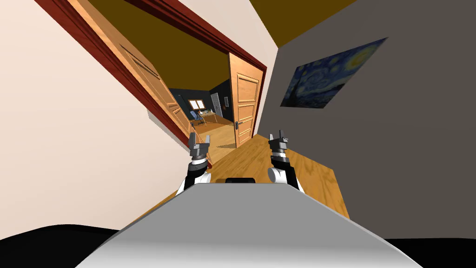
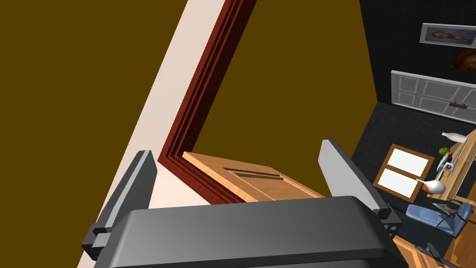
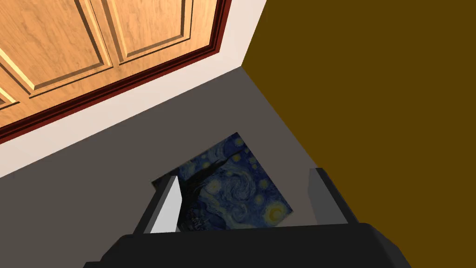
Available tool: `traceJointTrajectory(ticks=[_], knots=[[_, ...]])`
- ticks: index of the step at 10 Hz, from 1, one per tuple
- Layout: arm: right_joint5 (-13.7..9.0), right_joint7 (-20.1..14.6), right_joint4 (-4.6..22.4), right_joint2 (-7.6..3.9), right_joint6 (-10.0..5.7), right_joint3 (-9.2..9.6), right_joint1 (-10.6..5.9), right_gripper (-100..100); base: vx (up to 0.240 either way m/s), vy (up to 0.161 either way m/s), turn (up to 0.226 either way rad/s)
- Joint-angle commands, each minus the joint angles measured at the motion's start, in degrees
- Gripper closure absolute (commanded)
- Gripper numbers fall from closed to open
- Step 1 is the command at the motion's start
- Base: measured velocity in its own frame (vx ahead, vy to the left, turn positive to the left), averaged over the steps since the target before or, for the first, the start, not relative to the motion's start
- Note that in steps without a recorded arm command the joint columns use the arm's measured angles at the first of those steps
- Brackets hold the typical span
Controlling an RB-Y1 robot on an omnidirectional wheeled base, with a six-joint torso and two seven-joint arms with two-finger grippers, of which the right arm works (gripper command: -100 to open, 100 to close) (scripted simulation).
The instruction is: Push the door open
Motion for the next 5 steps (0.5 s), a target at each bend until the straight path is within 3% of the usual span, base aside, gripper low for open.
traceJointTrajectory(ticks=[1,5], knots=[[0.8,-0.4,0.8,-0.53,0.08,0.75,-0.09,-100,0.12,-0.007,0.024],[3.1,-1.4,3.1,-1.8,0.32,2.89,-0.35,-100,0.242,-0.037,0.023]])
